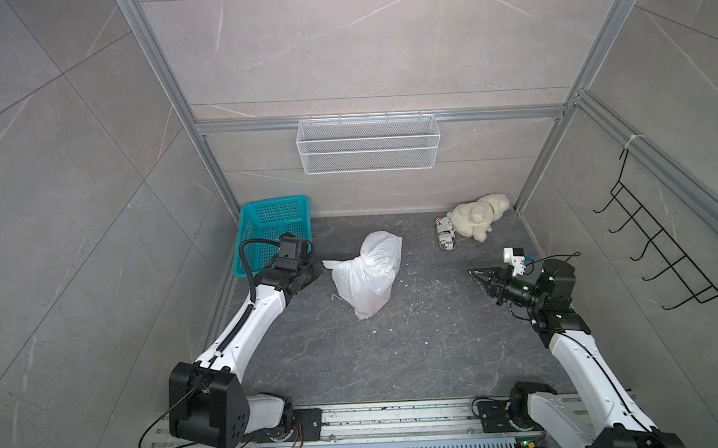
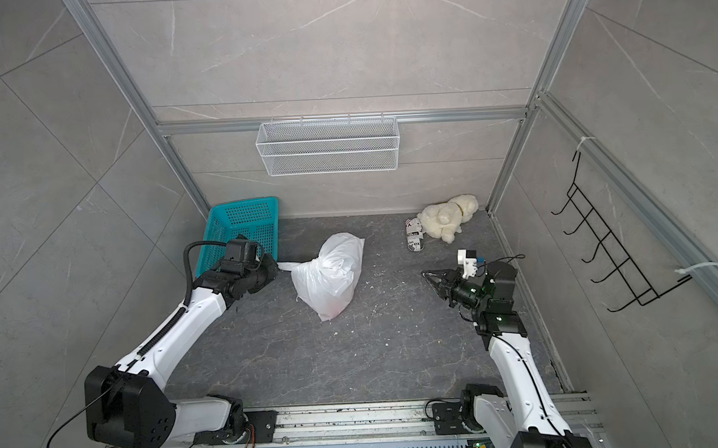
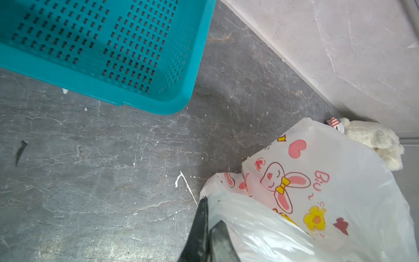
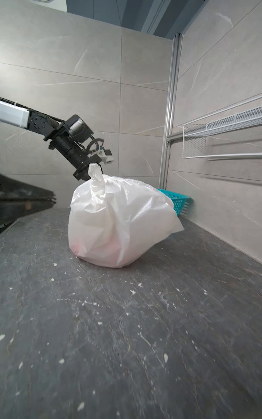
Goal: Place the peach into a plastic bag & tie a knot
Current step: Tie the plastic bag at the center of the board.
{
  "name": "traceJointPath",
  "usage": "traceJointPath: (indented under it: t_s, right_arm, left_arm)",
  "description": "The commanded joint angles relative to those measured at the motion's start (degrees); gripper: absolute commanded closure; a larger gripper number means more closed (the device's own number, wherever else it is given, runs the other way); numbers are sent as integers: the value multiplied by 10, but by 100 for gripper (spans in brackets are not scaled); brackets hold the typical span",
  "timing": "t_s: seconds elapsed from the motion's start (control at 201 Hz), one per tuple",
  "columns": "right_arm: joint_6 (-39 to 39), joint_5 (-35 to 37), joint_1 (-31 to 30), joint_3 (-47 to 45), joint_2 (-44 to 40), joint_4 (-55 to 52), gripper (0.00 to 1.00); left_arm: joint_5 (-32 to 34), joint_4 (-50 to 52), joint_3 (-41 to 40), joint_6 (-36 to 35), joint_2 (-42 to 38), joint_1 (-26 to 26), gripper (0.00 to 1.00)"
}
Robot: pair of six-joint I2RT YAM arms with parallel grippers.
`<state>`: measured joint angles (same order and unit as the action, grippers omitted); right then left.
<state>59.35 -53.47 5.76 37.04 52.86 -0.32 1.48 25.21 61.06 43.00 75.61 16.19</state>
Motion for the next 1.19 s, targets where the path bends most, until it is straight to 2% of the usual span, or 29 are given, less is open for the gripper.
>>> traceJointPath:
  t_s: [0.0,0.02,0.105,0.209,0.323,0.363,0.423,0.572,0.841,0.886,1.0,1.06,1.09,1.189]
  right_arm:
    - [-148,71,-70,76,-11,-160,100]
    - [-163,85,-92,83,-5,-174,98]
    - [-203,159,-195,122,37,-224,76]
    - [-235,268,-305,170,94,-261,57]
    - [-266,368,-398,241,144,-281,47]
    - [-275,394,-417,267,165,-289,39]
    - [-285,416,-431,300,198,-297,34]
    - [-299,436,-446,361,261,-302,32]
    - [-310,465,-447,452,349,-369,45]
    - [-314,461,-447,461,359,-376,53]
    - [-312,446,-446,469,367,-371,83]
    - [-311,439,-446,471,365,-374,95]
    - [-311,435,-446,469,362,-373,100]
    - [-298,399,-434,446,337,-351,100]
  left_arm:
    - [-48,-30,5,-20,-20,0,100]
    - [-51,-29,6,-20,-20,0,100]
    - [-66,-34,10,-24,-15,0,100]
    - [-82,-38,11,-26,-12,1,100]
    - [-90,-39,8,-24,-17,3,100]
    - [-93,-39,9,-24,-19,3,100]
    - [-100,-41,8,-23,-20,4,100]
    - [-109,-41,12,-23,-20,7,100]
    - [-116,-41,20,-23,-13,10,100]
    - [-117,-41,22,-23,-13,10,100]
    - [-119,-41,26,-23,-9,10,100]
    - [-118,-39,28,-24,-7,10,100]
    - [-117,-39,28,-24,-7,10,100]
    - [-106,-27,37,-27,-2,10,100]
